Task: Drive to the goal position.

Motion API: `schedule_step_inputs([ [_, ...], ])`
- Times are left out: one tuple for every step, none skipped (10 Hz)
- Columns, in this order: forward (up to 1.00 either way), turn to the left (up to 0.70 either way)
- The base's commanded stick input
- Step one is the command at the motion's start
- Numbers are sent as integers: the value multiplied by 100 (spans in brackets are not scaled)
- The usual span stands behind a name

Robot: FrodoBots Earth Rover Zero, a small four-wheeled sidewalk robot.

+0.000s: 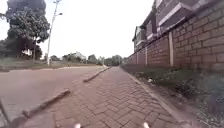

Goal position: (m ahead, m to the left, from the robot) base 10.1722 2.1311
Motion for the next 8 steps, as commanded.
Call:
schedule_step_inputs([
  [50,0],
  [50,0],
  [50,0],
  [50,0],
  [50,0],
  [50,0],
  [50,0],
  [50,0],
])
